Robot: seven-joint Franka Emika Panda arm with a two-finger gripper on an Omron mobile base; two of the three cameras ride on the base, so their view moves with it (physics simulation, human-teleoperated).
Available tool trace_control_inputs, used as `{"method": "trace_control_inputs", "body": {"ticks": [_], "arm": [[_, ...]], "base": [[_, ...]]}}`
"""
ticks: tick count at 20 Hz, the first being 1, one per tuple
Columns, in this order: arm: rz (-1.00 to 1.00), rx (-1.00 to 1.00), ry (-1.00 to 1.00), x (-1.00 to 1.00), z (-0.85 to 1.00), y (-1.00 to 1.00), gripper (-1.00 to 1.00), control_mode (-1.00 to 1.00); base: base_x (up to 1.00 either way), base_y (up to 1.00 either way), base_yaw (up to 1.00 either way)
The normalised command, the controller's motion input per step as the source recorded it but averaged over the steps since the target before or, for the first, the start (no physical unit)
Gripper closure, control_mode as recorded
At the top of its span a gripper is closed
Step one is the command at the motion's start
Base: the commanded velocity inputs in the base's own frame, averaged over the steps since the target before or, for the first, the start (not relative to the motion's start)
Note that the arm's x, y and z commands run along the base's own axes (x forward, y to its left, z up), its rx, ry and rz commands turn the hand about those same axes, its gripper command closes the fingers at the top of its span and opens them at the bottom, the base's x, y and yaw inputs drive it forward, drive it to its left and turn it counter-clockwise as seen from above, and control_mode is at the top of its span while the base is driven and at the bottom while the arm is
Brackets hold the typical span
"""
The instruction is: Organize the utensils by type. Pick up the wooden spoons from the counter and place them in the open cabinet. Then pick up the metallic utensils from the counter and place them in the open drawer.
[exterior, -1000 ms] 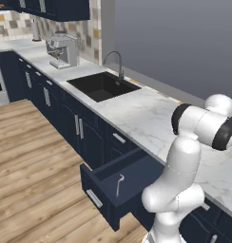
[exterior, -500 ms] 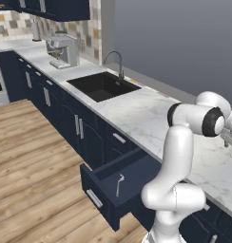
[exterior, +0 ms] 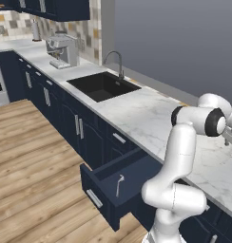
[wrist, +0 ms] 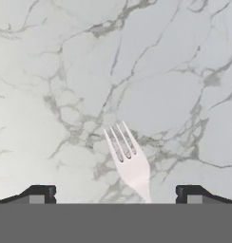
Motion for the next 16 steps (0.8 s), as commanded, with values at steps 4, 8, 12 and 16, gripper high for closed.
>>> {"method": "trace_control_inputs", "body": {"ticks": [4,8,12,16], "arm": [[-0.07,0.00,0.03,0.03,-0.27,0.00,-1.00,-1.00],[-0.07,0.00,0.01,-0.06,-0.23,0.00,-1.00,-1.00],[-0.03,-0.01,0.00,-0.03,-0.12,0.09,-1.00,-1.00],[0.00,-0.04,0.00,0.00,-0.12,0.05,-1.00,-1.00]], "base": [[0.00,0.00,0.00],[0.00,0.00,0.00],[0.00,0.00,0.00],[0.00,0.00,0.00]]}}
